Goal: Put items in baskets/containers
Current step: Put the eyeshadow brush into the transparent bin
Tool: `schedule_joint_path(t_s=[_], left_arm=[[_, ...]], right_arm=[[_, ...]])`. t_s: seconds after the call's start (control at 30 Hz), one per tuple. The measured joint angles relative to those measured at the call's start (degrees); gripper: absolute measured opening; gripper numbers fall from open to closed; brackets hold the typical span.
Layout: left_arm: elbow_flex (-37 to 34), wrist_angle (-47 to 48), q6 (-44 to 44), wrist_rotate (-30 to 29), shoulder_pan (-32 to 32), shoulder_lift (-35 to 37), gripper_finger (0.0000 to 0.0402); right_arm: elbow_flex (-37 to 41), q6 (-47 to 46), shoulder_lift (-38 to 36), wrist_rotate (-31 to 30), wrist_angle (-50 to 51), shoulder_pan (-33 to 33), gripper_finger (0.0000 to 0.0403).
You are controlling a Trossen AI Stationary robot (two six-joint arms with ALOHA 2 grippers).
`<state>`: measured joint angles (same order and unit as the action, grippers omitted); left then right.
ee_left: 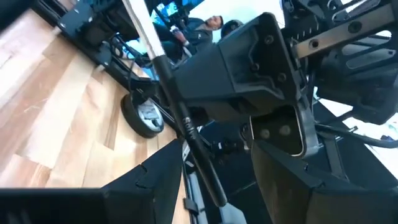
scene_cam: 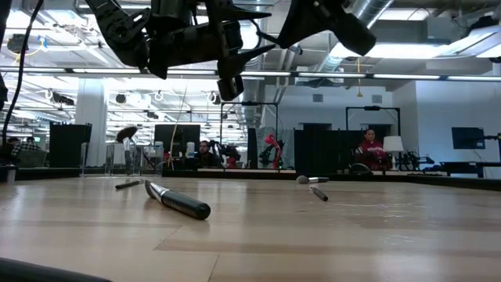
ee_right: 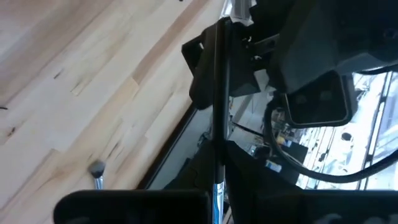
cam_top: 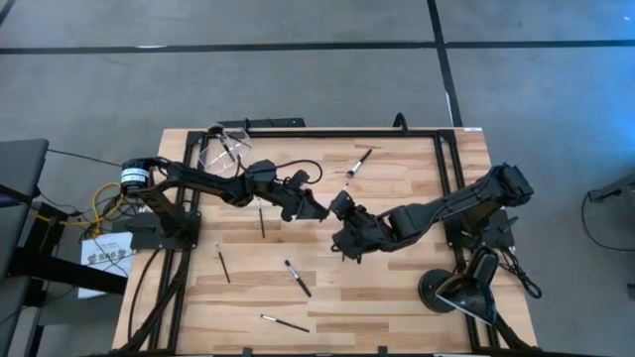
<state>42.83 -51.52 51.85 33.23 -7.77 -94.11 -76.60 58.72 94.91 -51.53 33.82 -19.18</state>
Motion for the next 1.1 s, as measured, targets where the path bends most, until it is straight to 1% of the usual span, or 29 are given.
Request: schedule_joint_path(t_s=[0.1, 0.23, 0.33, 0.43, 0.57, 0.63, 0.67, 0.73, 0.8, 0.9, 1.0, 1.1], left_arm=[[0.00, 0.54, -0.41, -0.49, -0.02, 0.00, 0.0190], [0.00, 1.49, -2.56, -3.15, -0.02, 0.00, 0.0188], [0.00, 2.68, -4.58, -4.00, -0.02, 0.00, 0.0170], [0.00, 3.09, -6.29, -4.39, 0.00, 0.02, 0.0133], [0.00, 3.40, -8.53, -4.28, 0.02, 0.04, 0.0064], [-0.12, 4.22, -10.17, -4.30, -0.04, -0.06, 0.0031], [-0.13, 4.21, -11.11, -4.28, -0.04, -0.09, 0.0022], [-0.14, 3.98, -12.96, -4.59, -0.04, -0.09, 0.0022], [-0.24, 3.52, -14.59, -5.00, -0.04, -0.09, 0.0026], [-0.91, 3.31, -17.95, -6.32, -0.07, 0.02, 0.0031], [-2.54, 4.20, -22.50, -8.82, -0.48, -0.11, 0.0024], [-4.06, 3.66, -27.01, -13.27, -1.61, -0.09, 0.0024]], right_arm=[[0.02, 0.47, 0.00, 0.00, -0.35, 0.73, 0.0009], [0.04, 1.54, 0.00, 0.12, -2.83, 0.84, 0.0009], [0.05, 1.73, 0.01, 0.41, -3.33, 0.79, 0.0010], [0.11, 1.55, 0.09, 0.68, -3.01, 0.76, 0.0010], [0.13, 1.26, 0.09, 1.17, -2.99, 0.25, 0.0014], [0.13, -0.53, 0.07, 1.67, -3.08, 0.04, 0.0022], [0.13, -1.86, 0.07, 1.58, -3.34, -0.01, 0.0028], [0.13, -4.86, 0.00, 1.35, -3.72, -0.04, 0.0040], [0.13, -9.18, 0.00, -0.21, -4.05, -0.22, 0.0052], [0.10, -18.66, -0.02, -3.78, -4.37, -0.46, 0.0063], [0.06, -29.19, -1.01, -3.75, -4.29, -0.95, 0.0068], [0.02, -38.75, -2.22, -2.41, -4.07, -1.63, 0.0069]])
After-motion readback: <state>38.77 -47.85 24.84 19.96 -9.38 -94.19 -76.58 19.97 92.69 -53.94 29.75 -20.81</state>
